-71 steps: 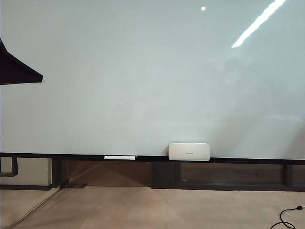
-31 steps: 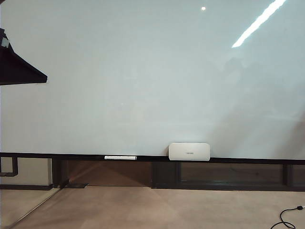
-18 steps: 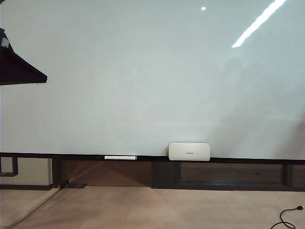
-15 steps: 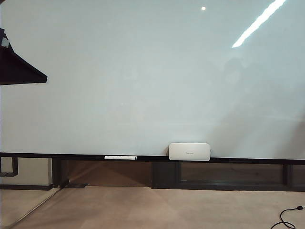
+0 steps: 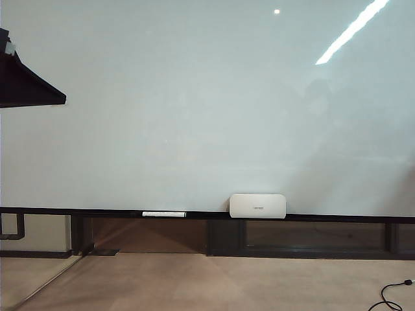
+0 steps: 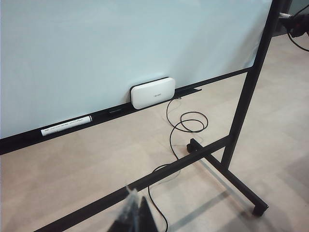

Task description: Reach to the right to find the marker pen, pick it up, and write the number 11 on the whiteboard.

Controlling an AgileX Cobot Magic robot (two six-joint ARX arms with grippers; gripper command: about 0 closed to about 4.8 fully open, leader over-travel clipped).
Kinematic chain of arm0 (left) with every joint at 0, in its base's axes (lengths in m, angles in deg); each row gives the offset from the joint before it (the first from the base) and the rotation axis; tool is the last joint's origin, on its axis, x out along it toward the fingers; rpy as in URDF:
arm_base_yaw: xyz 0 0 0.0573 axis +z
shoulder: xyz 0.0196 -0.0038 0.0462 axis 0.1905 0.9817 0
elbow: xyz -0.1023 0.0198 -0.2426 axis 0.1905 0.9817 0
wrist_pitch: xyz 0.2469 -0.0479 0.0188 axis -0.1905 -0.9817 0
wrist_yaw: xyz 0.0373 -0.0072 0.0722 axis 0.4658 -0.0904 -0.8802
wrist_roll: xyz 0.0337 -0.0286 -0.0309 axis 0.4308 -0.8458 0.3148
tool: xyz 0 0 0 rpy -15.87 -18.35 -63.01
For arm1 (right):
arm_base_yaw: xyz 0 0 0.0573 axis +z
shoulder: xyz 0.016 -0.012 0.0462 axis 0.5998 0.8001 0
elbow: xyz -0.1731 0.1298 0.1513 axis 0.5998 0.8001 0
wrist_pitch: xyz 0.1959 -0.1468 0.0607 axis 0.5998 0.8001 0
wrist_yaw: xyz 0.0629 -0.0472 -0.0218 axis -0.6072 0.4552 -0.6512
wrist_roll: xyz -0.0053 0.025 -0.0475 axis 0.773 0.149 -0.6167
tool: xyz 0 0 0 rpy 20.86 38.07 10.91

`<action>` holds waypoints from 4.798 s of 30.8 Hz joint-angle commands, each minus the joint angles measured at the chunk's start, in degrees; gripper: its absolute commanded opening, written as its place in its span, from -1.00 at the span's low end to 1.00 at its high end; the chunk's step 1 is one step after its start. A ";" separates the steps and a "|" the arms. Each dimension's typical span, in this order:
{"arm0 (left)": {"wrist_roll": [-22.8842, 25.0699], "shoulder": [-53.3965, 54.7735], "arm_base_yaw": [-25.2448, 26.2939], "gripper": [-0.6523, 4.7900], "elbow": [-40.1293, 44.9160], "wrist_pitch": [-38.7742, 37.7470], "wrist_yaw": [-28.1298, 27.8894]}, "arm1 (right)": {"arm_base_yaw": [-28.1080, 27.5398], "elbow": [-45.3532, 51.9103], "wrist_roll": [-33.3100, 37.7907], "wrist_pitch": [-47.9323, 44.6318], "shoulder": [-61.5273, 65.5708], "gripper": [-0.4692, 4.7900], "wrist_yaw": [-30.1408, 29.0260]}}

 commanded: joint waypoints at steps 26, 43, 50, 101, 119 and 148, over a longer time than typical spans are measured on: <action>-0.35 -0.09 -0.07 -0.78 -0.37 0.76 0.35 | 0.22 -4.57 -0.37 2.21 1.46 -0.31 1.38; -0.33 -0.09 -0.07 -0.78 -0.37 0.76 0.35 | 0.15 -4.57 -0.37 2.69 1.46 -0.10 0.94; -0.33 -0.09 -0.07 -0.78 -0.37 0.74 0.35 | 0.17 -4.57 -0.37 2.67 1.46 -0.10 0.92; -0.20 -0.09 -0.07 -0.78 -0.35 0.28 0.11 | 0.28 -4.57 1.20 0.90 1.44 -0.62 -0.31; -0.15 -0.09 -0.07 -0.78 -0.37 0.20 0.42 | 0.26 -4.57 4.61 1.16 0.00 -0.84 0.31; -9.29 -0.09 -0.09 -0.78 -0.37 0.31 6.82 | -1.03 -4.46 3.69 33.94 -23.85 -0.84 7.37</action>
